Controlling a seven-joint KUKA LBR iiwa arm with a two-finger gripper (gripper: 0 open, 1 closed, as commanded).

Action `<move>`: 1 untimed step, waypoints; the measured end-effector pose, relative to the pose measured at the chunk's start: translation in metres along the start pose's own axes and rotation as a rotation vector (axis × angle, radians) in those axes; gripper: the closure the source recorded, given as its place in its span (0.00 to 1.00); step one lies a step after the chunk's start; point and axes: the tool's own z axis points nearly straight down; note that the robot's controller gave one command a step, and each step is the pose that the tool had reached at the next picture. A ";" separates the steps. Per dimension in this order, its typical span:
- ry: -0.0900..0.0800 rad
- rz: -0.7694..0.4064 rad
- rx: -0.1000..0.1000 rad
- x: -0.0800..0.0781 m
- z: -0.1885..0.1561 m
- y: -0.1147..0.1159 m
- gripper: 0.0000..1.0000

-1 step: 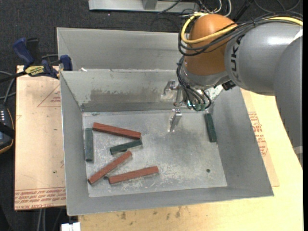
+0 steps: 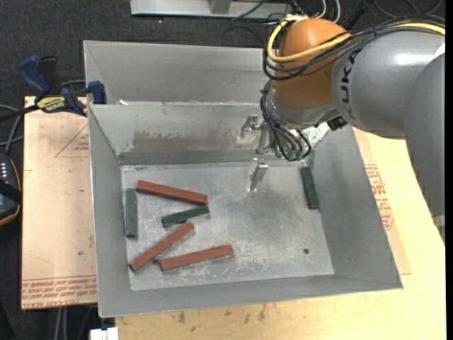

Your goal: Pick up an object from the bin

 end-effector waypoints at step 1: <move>-0.013 -0.220 -0.002 0.014 0.078 0.082 1.00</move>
Offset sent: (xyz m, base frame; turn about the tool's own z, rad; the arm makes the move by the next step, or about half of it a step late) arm 0.0000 0.0000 0.0000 0.0000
